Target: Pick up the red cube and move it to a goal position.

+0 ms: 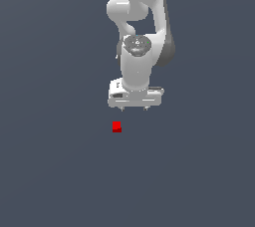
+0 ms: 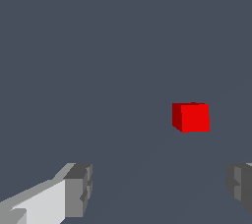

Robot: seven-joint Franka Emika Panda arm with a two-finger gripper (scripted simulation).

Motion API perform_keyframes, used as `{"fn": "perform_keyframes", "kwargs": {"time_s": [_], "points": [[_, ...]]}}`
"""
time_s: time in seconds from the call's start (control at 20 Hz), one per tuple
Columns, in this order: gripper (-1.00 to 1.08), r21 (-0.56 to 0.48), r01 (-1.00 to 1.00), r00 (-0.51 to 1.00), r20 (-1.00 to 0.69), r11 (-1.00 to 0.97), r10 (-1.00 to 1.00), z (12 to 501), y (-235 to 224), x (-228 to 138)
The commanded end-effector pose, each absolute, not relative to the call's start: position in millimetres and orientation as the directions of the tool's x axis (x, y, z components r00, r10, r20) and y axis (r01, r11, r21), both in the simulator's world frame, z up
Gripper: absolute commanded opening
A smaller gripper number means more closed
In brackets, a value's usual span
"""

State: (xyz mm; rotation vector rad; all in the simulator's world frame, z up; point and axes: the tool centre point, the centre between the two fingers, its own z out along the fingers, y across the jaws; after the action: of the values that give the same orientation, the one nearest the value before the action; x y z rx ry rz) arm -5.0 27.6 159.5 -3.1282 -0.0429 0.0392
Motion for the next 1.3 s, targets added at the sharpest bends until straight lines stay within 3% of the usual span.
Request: {"fn": "perform_keyframes", "kwargs": {"time_s": [0.0,0.4,1.25], "points": [[1.00,-0.013,0.027,0.999,-0.025,-1.000,0.028,160,28,-5],[1.00,-0.011,0.035,0.999,-0.021,-0.999,0.035,140,16,-4],[1.00,-0.001,0.074,0.997,-0.002,-0.997,0.074,30,-47,8]]}}
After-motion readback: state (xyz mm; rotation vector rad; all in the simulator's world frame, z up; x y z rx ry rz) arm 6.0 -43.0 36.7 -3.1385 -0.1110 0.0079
